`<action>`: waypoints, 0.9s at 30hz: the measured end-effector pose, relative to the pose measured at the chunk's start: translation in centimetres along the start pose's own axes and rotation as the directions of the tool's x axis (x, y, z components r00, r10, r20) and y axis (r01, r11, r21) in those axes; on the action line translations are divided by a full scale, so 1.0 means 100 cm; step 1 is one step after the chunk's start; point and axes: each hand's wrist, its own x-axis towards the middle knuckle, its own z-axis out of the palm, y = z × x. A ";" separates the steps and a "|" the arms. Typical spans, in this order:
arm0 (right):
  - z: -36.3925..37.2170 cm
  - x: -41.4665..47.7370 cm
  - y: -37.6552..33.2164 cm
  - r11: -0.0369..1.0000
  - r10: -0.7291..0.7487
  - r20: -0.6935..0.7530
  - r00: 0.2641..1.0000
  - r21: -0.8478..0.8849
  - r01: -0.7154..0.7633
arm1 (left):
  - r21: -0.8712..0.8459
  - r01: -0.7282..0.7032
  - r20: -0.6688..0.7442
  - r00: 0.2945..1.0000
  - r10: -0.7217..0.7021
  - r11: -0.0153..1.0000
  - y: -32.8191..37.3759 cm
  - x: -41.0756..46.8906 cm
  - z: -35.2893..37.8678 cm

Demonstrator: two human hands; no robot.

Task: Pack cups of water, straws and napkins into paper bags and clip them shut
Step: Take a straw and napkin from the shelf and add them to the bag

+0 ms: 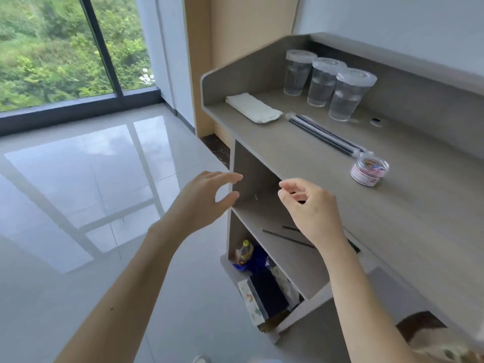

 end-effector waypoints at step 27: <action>0.048 0.247 0.044 0.877 0.308 -0.374 0.875 -0.244 -0.413 | -0.175 -0.543 0.345 0.747 0.568 0.821 -0.105 0.347 0.032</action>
